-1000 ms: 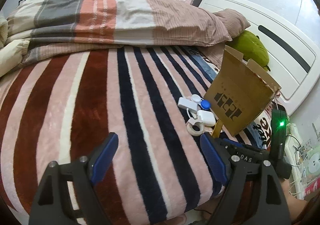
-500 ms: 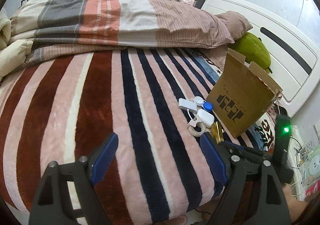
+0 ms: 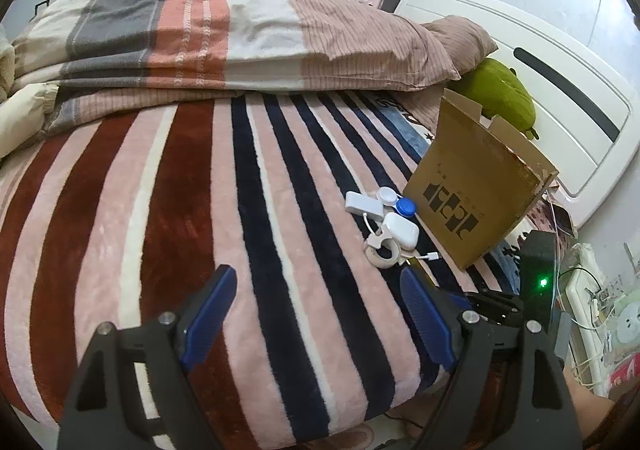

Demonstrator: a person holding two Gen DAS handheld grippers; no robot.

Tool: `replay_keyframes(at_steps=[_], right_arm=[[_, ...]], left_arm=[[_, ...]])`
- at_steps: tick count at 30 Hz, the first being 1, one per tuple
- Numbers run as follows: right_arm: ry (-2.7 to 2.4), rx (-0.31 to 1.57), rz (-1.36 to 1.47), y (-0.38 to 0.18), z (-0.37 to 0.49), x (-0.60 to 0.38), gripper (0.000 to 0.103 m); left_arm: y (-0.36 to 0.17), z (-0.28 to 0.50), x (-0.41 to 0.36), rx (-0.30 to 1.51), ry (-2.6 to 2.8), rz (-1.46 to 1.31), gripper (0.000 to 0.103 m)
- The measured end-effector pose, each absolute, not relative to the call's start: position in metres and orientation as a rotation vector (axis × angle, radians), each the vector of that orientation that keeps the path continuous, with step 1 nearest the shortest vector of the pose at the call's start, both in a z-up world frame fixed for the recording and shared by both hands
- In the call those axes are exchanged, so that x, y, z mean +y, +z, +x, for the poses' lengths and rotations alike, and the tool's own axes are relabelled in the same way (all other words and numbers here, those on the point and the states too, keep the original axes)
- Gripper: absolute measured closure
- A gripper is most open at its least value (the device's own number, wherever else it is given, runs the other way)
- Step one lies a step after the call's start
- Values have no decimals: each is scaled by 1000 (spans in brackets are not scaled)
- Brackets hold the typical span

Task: Organize rigid objects
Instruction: 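Carry the gold bar into the cardboard box and open the right tool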

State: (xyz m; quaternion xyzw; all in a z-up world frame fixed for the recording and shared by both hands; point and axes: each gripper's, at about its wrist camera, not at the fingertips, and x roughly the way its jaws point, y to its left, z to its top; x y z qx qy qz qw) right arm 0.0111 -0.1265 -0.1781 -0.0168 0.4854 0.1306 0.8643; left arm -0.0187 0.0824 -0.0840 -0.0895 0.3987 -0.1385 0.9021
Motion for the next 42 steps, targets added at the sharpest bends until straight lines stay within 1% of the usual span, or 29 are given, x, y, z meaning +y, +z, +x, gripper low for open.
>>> replay_keyframes(at_steps=[4, 9, 11, 13, 14, 15, 16, 18, 19, 23, 26, 31, 33, 36, 38, 40, 42], right_arm=[[355, 979, -29, -162, 6, -125, 90], [574, 848, -68, -102, 4, -106, 90], [638, 802, -77, -79, 6, -103, 90], [697, 767, -65, -54, 13, -104, 90], [714, 757, -60, -46, 16, -106, 90], [727, 744, -59, -38, 19, -108, 90], [736, 723, -62, -27, 23, -112, 90], [734, 697, -69, -14, 30, -121, 90], [727, 683, -74, -7, 33, -128, 90], [698, 681, -46, 7, 53, -168, 90], [667, 709, -28, 10, 70, -199, 90], [624, 833, 0, -1, 106, -244, 90], [613, 901, 10, -11, 120, -257, 90], [603, 946, -15, -20, 133, -263, 90], [596, 976, -31, -25, 136, -266, 89], [579, 980, -44, -28, 138, -270, 89], [572, 980, -58, -28, 133, -272, 89]], left_arm=[[-75, -9, 72, 818, -366, -198, 21], [-45, 13, 52, 779, -462, -190, 22], [-30, 26, 42, 763, -503, -187, 28], [-16, 36, 31, 746, -546, -187, 40], [-10, 42, 25, 739, -567, -191, 43], [-4, 49, 20, 732, -582, -196, 50], [2, 56, 12, 727, -596, -197, 60], [12, 68, -4, 720, -594, -171, 67], [16, 75, -14, 717, -608, -164, 68], [27, 103, -59, 726, -651, -124, 68], [25, 126, -92, 772, -678, -109, 68], [5, 167, -146, 916, -703, -60, 68], [-2, 174, -157, 952, -698, -50, 68], [-10, 180, -169, 985, -682, -32, 68], [-13, 181, -173, 997, -652, -9, 60], [-11, 179, -170, 997, -637, -11, 40], [-4, 173, -164, 978, -633, -12, 37]])
